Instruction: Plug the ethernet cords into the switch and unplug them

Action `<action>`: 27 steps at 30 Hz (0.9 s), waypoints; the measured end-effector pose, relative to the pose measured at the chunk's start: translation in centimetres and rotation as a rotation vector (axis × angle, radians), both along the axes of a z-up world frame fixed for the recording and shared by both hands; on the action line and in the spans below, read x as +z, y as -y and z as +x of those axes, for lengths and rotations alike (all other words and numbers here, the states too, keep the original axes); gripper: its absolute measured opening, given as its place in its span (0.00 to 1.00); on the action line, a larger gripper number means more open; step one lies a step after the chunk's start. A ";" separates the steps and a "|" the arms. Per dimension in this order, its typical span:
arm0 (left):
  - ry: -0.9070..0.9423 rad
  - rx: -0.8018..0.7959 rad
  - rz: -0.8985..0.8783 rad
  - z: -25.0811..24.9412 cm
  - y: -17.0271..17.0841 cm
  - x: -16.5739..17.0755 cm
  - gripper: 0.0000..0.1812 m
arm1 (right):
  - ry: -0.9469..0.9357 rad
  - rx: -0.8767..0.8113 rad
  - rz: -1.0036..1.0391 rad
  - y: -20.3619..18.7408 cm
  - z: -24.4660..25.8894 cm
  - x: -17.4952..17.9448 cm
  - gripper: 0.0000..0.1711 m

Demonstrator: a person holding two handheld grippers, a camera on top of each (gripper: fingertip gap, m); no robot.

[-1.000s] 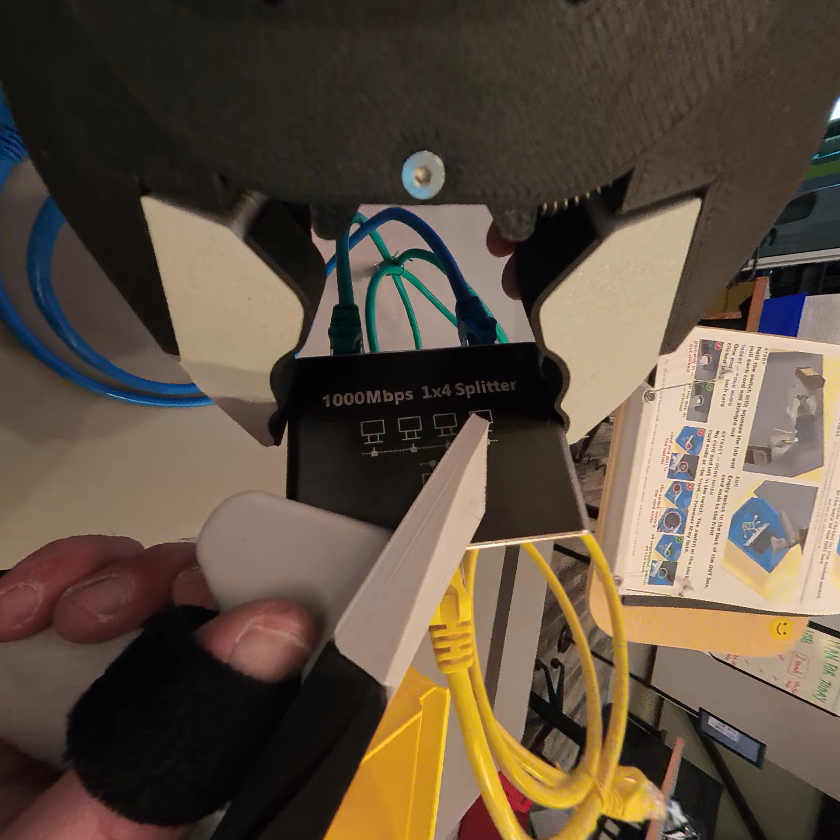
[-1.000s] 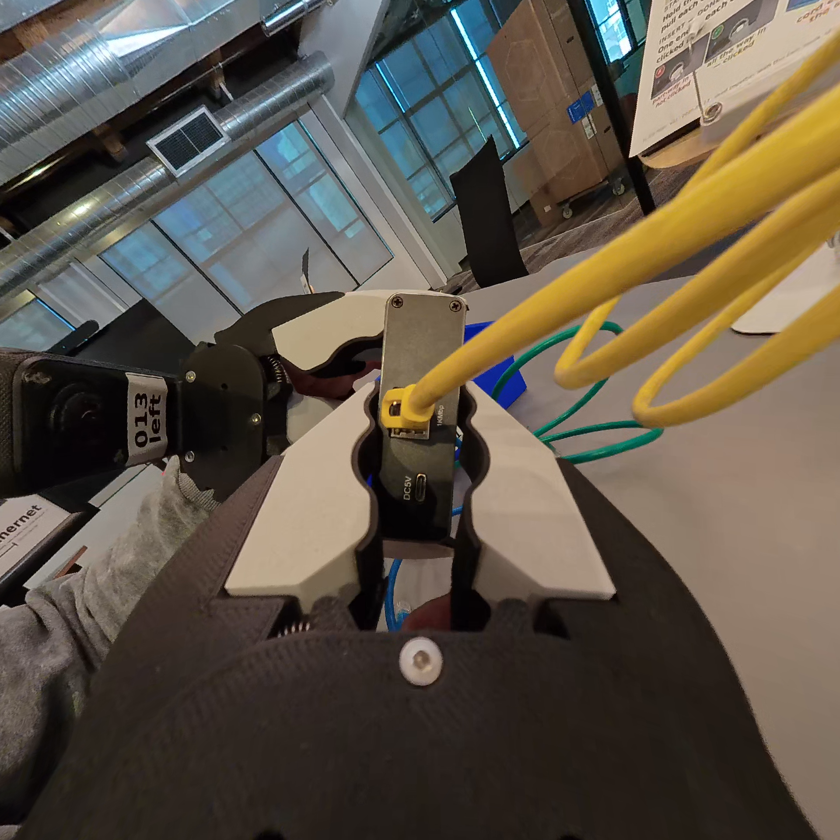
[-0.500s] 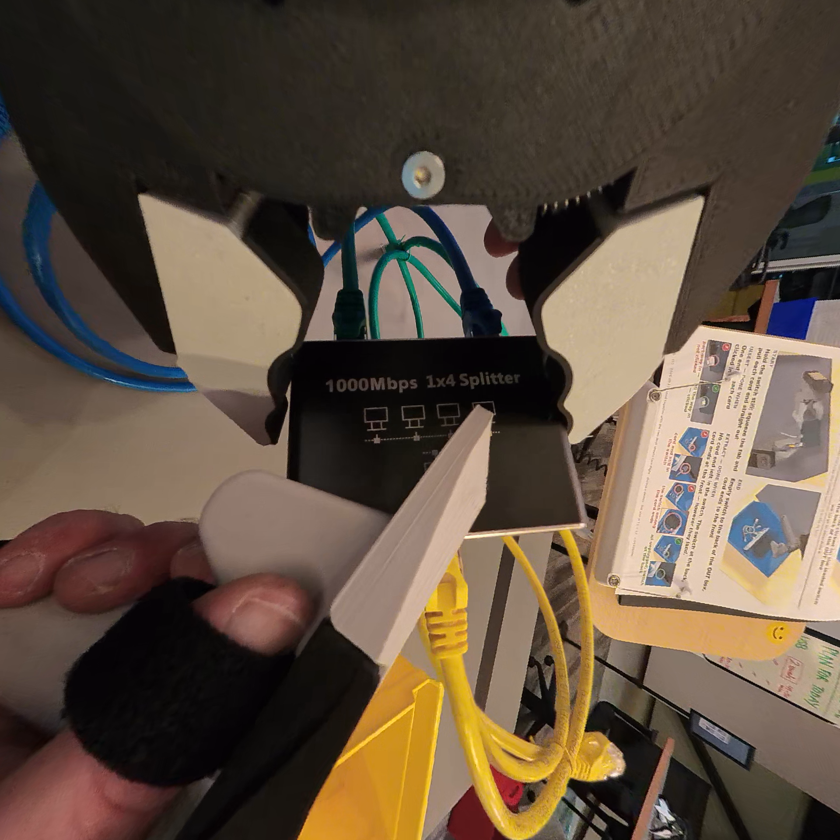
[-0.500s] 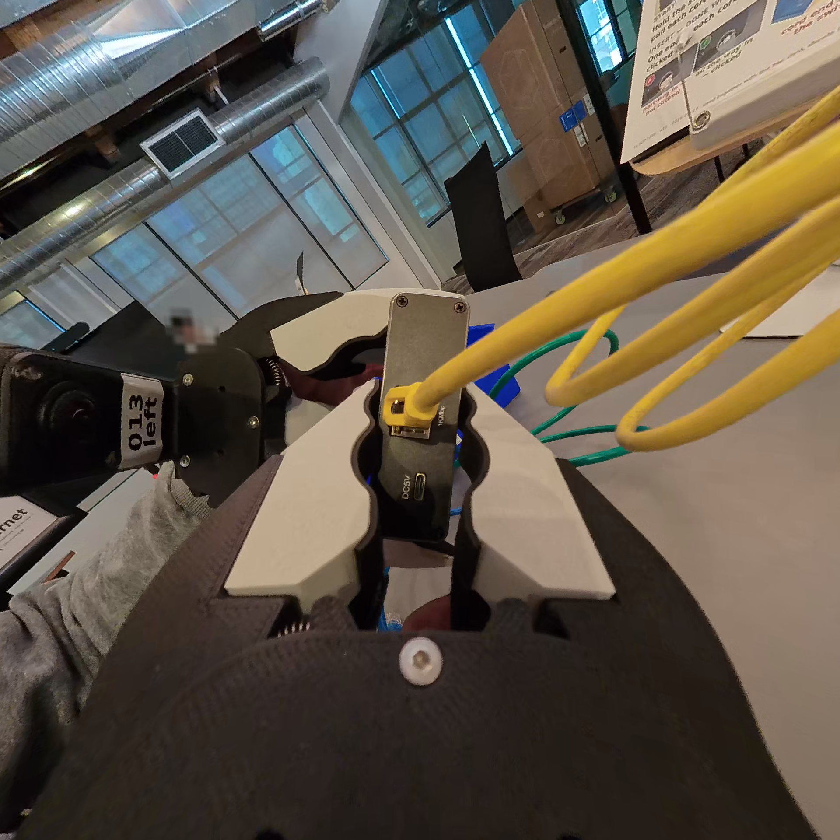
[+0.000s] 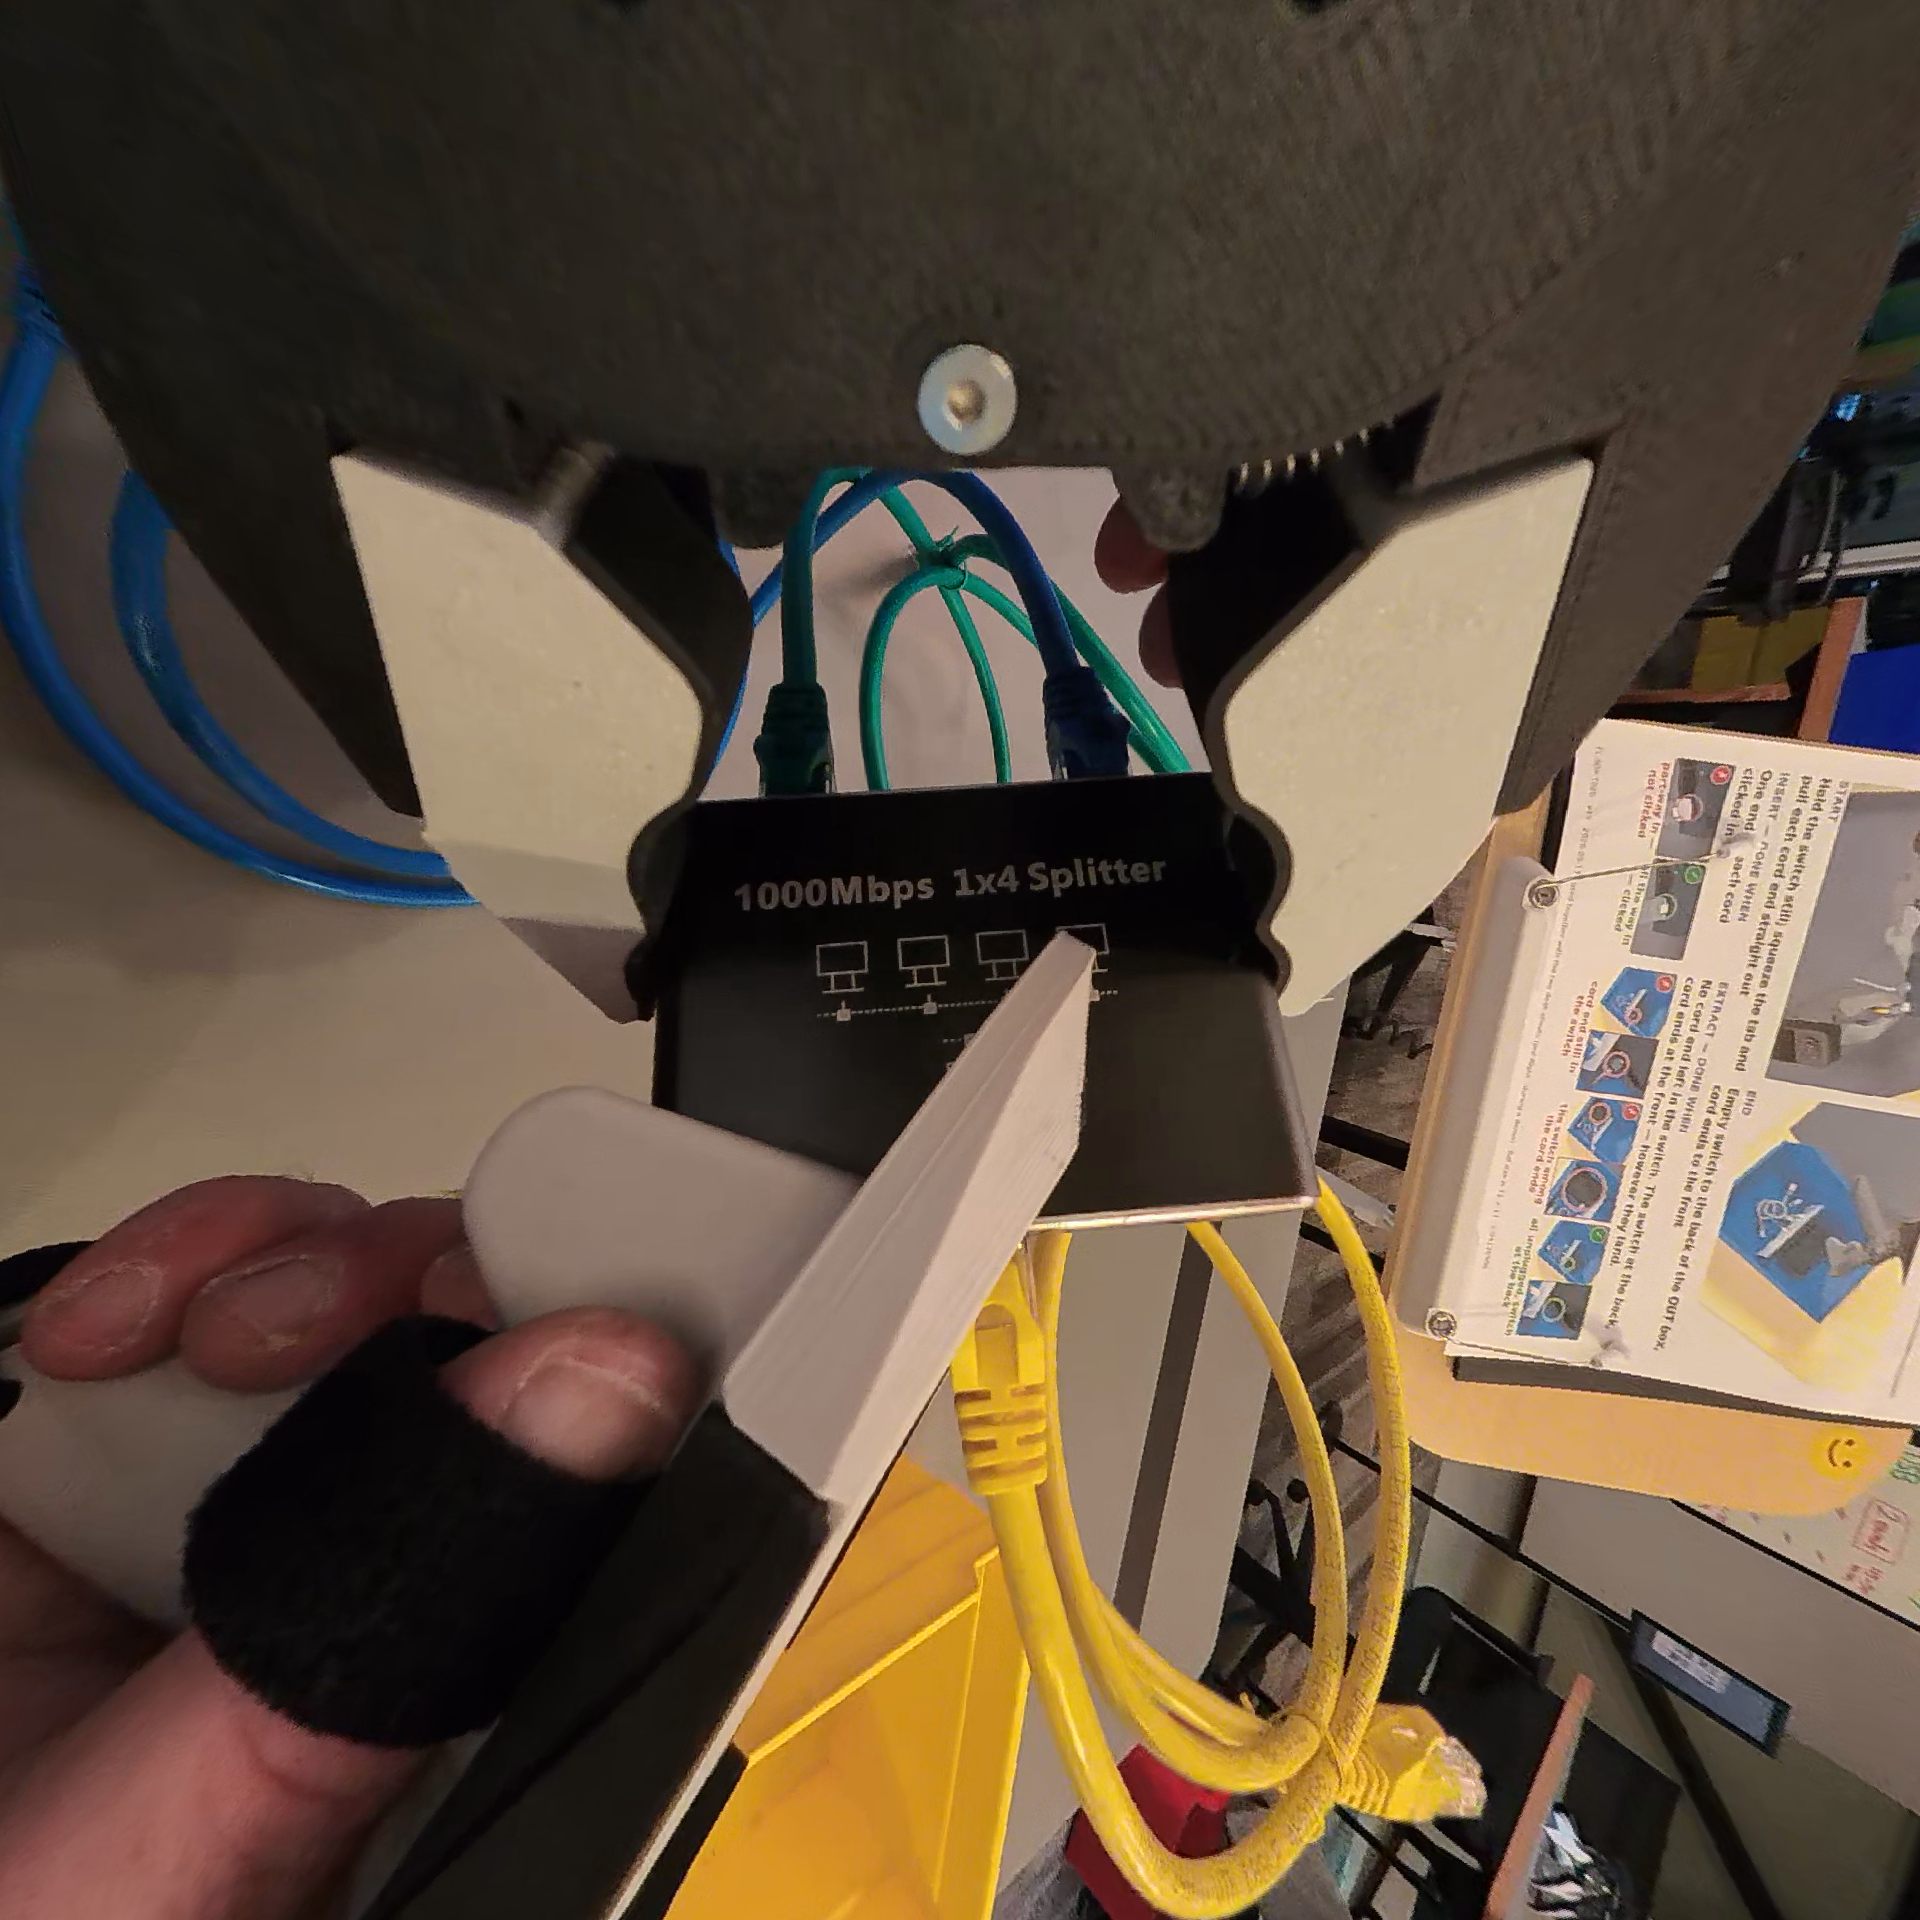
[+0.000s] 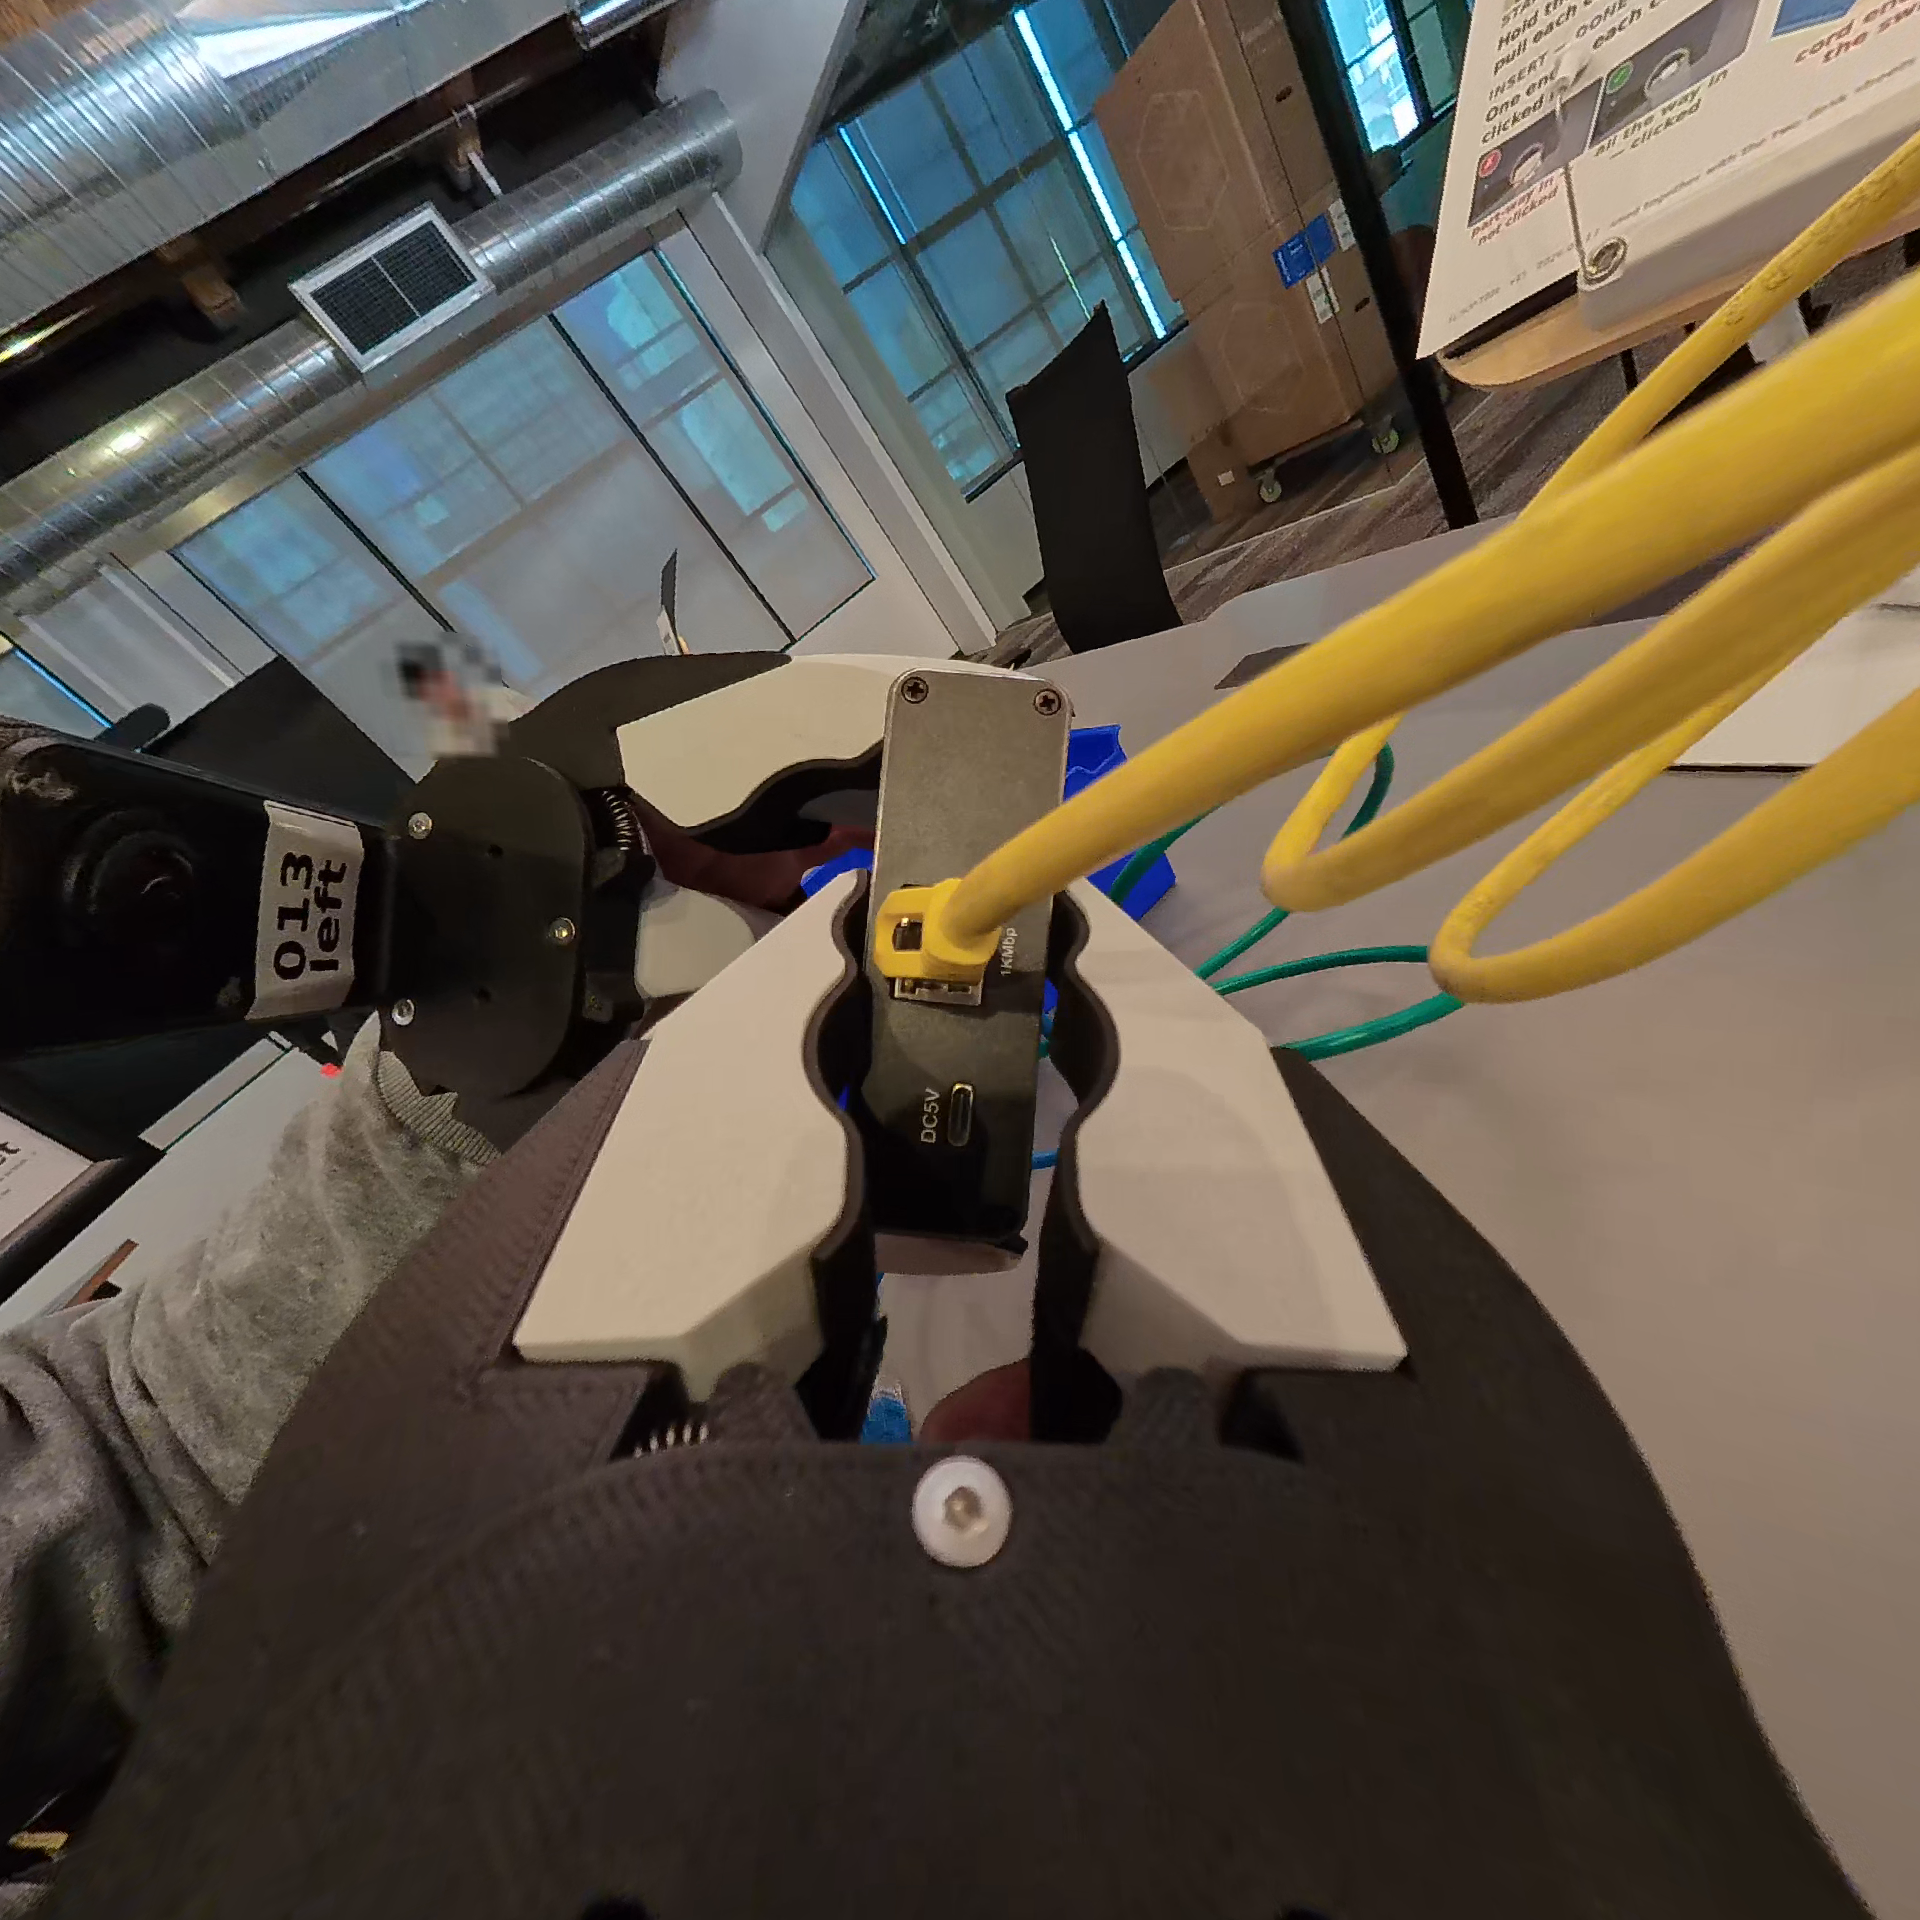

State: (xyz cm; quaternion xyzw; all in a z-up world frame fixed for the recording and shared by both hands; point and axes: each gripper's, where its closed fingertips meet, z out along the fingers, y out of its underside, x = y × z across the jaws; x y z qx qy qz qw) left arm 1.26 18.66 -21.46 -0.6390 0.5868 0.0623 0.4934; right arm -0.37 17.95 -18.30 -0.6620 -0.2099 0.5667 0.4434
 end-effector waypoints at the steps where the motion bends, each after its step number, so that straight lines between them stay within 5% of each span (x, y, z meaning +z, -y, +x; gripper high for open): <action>1: 0.002 -0.003 0.002 0.0 0.0 0.0 0.57 | 0.000 0.001 0.001 0.0 0.0 0.0 0.17; 27: 0.052 -0.014 -0.126 -1.1 0.4 -1.6 0.57 | 0.098 0.130 0.090 0.1 -0.2 -1.8 0.23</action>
